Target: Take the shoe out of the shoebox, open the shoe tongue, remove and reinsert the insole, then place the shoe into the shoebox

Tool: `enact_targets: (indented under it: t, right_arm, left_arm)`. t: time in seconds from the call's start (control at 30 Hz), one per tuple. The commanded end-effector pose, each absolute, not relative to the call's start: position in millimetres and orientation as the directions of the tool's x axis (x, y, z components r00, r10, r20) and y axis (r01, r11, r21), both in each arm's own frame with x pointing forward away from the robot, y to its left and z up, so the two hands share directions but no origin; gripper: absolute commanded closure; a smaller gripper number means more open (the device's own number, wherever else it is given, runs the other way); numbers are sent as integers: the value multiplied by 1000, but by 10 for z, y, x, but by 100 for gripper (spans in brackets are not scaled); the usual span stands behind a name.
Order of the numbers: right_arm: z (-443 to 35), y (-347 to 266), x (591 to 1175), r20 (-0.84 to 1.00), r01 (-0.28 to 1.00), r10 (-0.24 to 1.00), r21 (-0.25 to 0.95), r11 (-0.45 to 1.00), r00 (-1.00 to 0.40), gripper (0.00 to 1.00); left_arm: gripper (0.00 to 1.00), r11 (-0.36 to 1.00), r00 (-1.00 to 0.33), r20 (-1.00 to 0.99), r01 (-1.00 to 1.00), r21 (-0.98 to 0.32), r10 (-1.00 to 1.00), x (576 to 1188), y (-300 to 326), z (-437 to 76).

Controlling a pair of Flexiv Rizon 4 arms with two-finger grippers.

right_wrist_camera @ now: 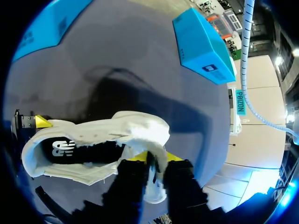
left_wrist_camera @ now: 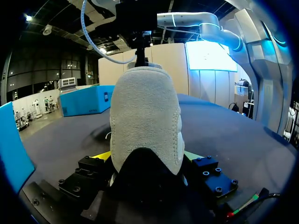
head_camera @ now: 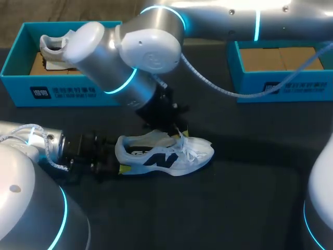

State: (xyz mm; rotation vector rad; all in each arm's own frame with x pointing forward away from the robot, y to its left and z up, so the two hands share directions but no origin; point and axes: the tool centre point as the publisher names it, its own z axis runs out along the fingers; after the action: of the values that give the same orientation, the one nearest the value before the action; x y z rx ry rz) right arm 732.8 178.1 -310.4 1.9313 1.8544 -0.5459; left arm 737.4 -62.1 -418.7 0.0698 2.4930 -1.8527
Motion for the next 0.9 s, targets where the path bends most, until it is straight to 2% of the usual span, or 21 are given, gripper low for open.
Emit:
enact_targets:
  t: [0.03, 0.47, 0.53, 0.63, 0.67, 0.7, 0.73, 0.77, 0.83, 0.9]
  right_arm:
    - [-3107, 1655, 7285, -487, 941, 805, 184, -284, 339, 100]
    - [-3291, 1386, 7390, -500, 944, 800, 151, -295, 330, 100]
    - [-3342, 1350, 7392, -495, 942, 802, 143, -303, 333, 93]
    - [-3434, 1294, 7391, -492, 942, 804, 132, -309, 333, 92]
    - [-3459, 1282, 7390, -490, 941, 805, 131, -311, 334, 88]
    - [-3485, 1272, 7391, -489, 942, 806, 130, -311, 333, 79]
    - [-3520, 1252, 7392, -486, 942, 808, 126, -312, 333, 62]
    - [-3532, 1244, 7390, -484, 941, 808, 125, -315, 335, 55]
    - [-3555, 1229, 7383, -475, 936, 808, 127, -328, 348, 2]
    - [-3564, 1216, 7374, -472, 934, 807, 128, -335, 354, 0]
  left_arm:
    - [100, 289, -998, -56, 58, -956, 14, 7366, -591, -4222]
    - [100, 289, -998, -56, 58, -956, 14, 7366, -591, -4222]
    - [100, 289, -998, -56, 58, -956, 14, 7366, -591, -4222]
    - [100, 289, -998, -56, 58, -956, 14, 7366, -591, -4222]
    - [100, 289, -998, -56, 58, -956, 14, 7366, -591, -4222]
    - [100, 289, -998, -56, 58, -956, 14, 7366, -591, -4222]
    - [100, 289, -998, -56, 58, -956, 14, 7366, -591, -4222]
    - [100, 289, -998, -56, 58, -956, 14, 7366, -591, -4222]
    - [100, 289, -998, -56, 58, -956, 14, 7366, -591, -4222]
    - [100, 289, -998, -56, 58, -956, 14, 7366, -591, -4222]
